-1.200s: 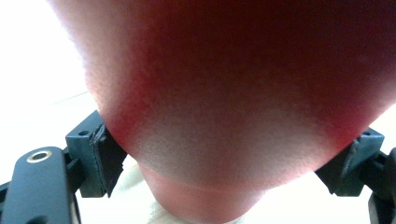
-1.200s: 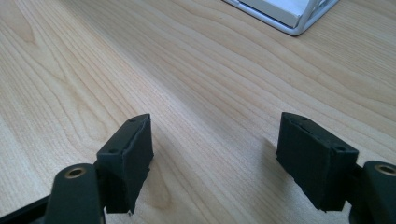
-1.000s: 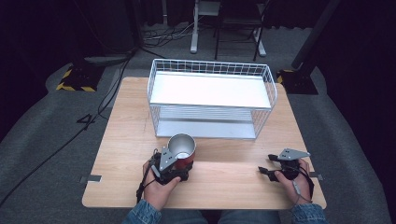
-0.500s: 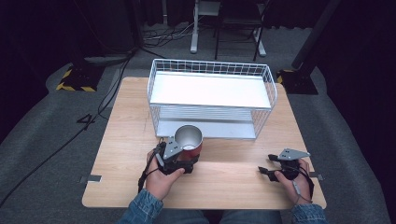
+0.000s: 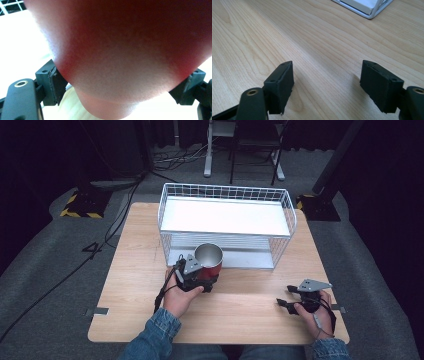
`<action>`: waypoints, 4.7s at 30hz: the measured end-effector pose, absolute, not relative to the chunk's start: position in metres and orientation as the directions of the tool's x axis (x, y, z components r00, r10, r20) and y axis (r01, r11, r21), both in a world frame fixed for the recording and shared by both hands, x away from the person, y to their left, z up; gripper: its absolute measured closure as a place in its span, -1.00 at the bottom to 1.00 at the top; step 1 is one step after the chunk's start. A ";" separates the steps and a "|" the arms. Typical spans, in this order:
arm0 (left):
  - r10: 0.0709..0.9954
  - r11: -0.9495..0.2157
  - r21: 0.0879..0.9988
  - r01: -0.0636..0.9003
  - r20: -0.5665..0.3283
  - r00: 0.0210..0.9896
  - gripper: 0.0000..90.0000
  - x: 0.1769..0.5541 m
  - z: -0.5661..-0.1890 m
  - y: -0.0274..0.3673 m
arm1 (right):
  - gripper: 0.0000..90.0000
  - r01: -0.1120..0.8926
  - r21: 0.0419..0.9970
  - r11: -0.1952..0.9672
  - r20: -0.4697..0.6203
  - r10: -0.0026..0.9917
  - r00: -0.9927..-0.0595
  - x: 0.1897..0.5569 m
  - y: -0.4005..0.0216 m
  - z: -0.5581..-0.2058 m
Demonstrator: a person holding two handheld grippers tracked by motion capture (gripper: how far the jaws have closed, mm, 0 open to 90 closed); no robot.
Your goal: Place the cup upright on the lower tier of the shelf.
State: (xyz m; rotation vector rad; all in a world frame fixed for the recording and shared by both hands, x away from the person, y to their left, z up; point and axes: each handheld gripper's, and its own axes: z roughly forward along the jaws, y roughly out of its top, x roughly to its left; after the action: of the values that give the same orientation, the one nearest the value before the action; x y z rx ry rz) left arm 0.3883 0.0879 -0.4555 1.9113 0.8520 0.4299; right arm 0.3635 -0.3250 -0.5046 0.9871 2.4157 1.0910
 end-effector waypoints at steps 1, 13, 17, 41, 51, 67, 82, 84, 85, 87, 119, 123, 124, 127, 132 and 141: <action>0.719 -0.281 0.882 0.378 -0.067 0.692 -0.64 0.391 -0.457 0.087 | -0.39 0.463 0.750 0.472 0.000 0.700 -0.714 0.363 -0.325 -0.505; 0.728 -0.252 0.898 0.360 -0.069 0.682 -0.64 0.419 -0.464 0.073 | -0.39 0.463 0.751 0.471 0.002 0.700 -0.714 0.364 -0.325 -0.505; 0.734 -0.262 0.898 0.355 -0.054 0.677 -0.64 0.426 -0.466 0.068 | -0.39 0.463 0.751 0.470 0.002 0.699 -0.715 0.364 -0.325 -0.505; 0.767 -0.230 0.919 0.319 -0.030 0.641 -0.64 0.476 -0.476 0.049 | -0.39 0.463 0.751 0.470 -0.001 0.702 -0.712 0.363 -0.325 -0.505; 0.782 -0.235 0.923 0.304 -0.006 0.623 -0.64 0.497 -0.479 0.050 | -0.39 0.463 0.750 0.473 -0.002 0.702 -0.713 0.363 -0.325 -0.505; 0.809 -0.233 0.881 0.412 -0.059 0.585 -0.65 0.499 -0.484 0.045 | -0.39 0.462 0.750 0.473 -0.003 0.701 -0.713 0.363 -0.325 -0.505; 0.833 -0.188 0.894 0.405 -0.073 0.549 -0.67 0.491 -0.487 0.044 | -0.39 0.462 0.750 0.473 -0.002 0.701 -0.713 0.362 -0.325 -0.505; 0.829 -0.195 0.893 0.406 -0.070 0.554 -0.66 0.489 -0.487 0.046 | -0.39 0.463 0.750 0.473 -0.002 0.700 -0.714 0.362 -0.325 -0.505; 0.831 -0.193 0.894 0.405 -0.071 0.552 -0.66 0.488 -0.487 0.046 | -0.39 0.462 0.750 0.473 -0.002 0.701 -0.713 0.362 -0.325 -0.505; 0.829 -0.192 0.895 0.402 -0.071 0.555 -0.66 0.483 -0.486 0.048 | -0.39 0.463 0.750 0.473 -0.001 0.700 -0.714 0.362 -0.325 -0.505; 0.791 -0.227 0.917 0.327 -0.022 0.611 -0.65 0.394 -0.441 0.097 | -0.39 0.457 0.750 0.478 -0.002 0.692 -0.722 0.361 -0.325 -0.505; 0.782 -0.257 0.908 0.333 -0.007 0.624 -0.65 0.383 -0.437 0.112 | -0.39 0.457 0.750 0.478 -0.002 0.692 -0.721 0.361 -0.325 -0.505; 0.779 -0.259 0.905 0.336 -0.010 0.626 -0.65 0.381 -0.437 0.114 | -0.39 0.456 0.750 0.478 -0.002 0.692 -0.722 0.361 -0.325 -0.505; 0.776 -0.273 0.900 0.339 -0.002 0.631 -0.65 0.373 -0.435 0.128 | -0.39 0.457 0.750 0.478 -0.002 0.692 -0.722 0.361 -0.325 -0.505; 0.781 -0.284 0.895 0.345 0.007 0.625 -0.65 0.362 -0.432 0.148 | -0.39 0.457 0.750 0.478 -0.002 0.692 -0.722 0.361 -0.325 -0.505; 0.764 -0.305 0.882 0.359 0.002 0.645 -0.65 0.344 -0.426 0.185 | -0.39 0.453 0.751 0.481 0.000 0.686 -0.728 0.363 -0.325 -0.505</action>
State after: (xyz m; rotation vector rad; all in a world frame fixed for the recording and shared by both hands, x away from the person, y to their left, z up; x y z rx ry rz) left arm 0.3440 0.1853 -0.4264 1.9096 0.8863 0.5334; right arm 0.3630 -0.3249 -0.5046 0.9644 2.4306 1.0991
